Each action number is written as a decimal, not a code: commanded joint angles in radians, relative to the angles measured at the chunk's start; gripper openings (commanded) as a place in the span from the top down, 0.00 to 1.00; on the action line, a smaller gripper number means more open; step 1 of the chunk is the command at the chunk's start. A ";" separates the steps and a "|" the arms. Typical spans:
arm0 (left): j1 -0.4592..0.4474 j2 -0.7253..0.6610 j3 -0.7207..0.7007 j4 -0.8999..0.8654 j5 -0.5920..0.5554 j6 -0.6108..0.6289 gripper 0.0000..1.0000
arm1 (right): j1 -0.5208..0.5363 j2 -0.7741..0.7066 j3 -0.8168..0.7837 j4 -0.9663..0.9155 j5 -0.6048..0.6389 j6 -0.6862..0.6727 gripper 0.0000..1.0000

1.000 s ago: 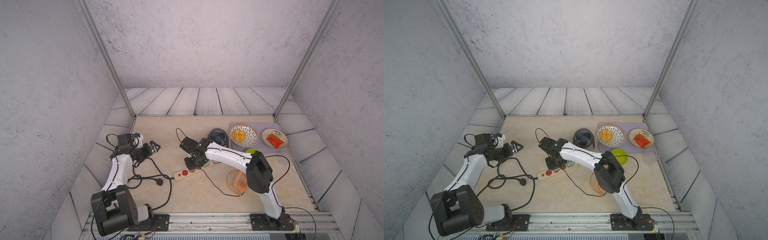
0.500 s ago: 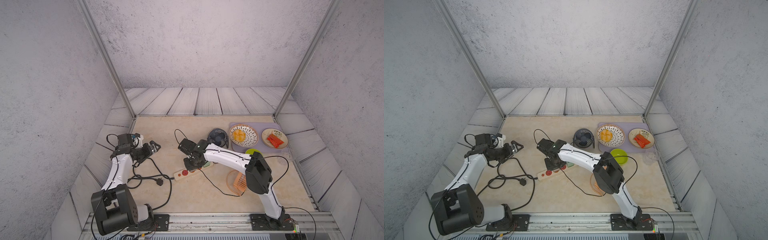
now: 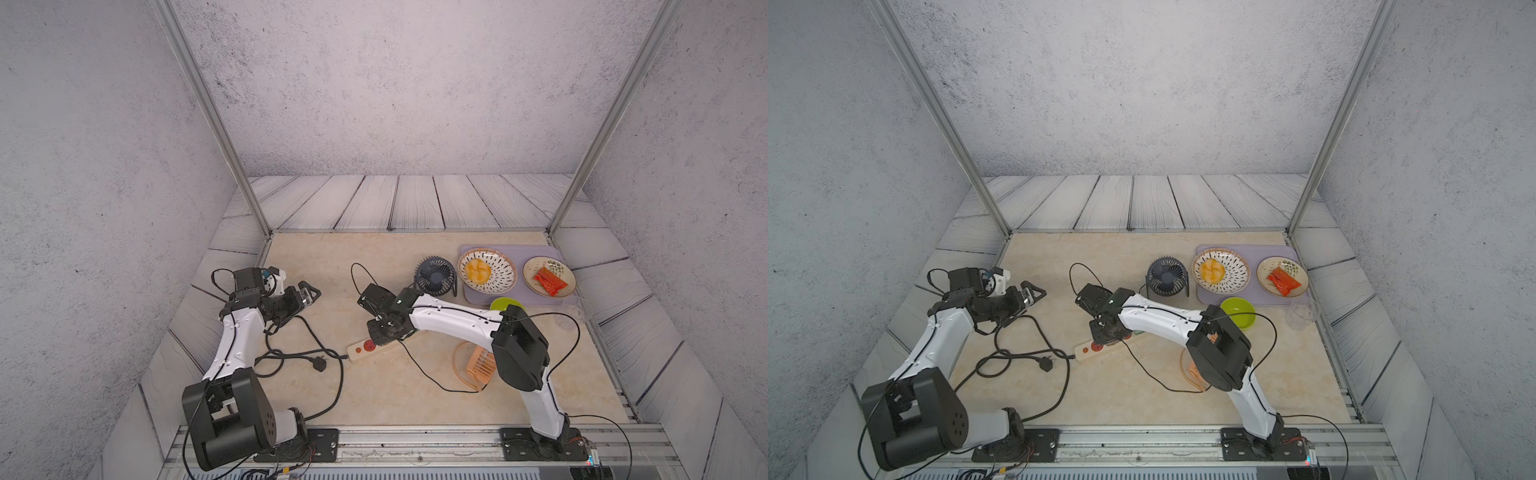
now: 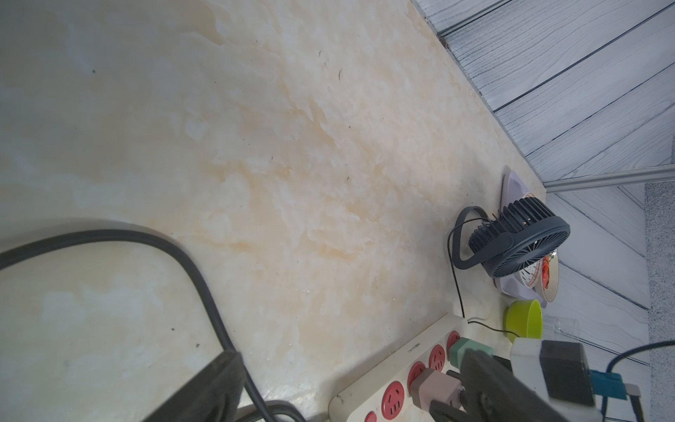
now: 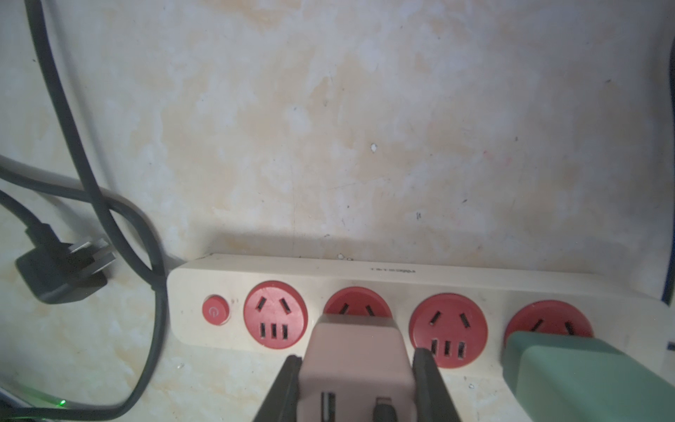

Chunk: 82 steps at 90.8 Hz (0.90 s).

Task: Plug the desk fan into the power strip
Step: Insert the plug into the socket.

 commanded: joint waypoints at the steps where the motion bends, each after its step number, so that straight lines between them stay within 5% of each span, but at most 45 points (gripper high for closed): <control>1: 0.010 0.009 -0.002 0.011 0.014 -0.006 0.01 | 0.011 0.141 -0.078 -0.097 -0.102 0.027 1.00; 15: 0.011 0.003 0.000 0.005 0.015 0.001 0.00 | 0.008 0.236 0.036 -0.169 -0.123 -0.021 1.00; 36: 0.011 -0.003 0.023 -0.019 -0.007 0.034 0.00 | 0.018 0.096 -0.091 -0.075 -0.065 0.003 1.00; 55: 0.011 0.009 0.042 -0.027 0.010 0.034 0.00 | 0.022 0.174 -0.173 -0.029 -0.237 0.041 1.00; 82: 0.011 0.003 0.033 -0.014 -0.013 0.054 0.00 | 0.060 0.335 0.013 -0.142 -0.245 -0.015 1.00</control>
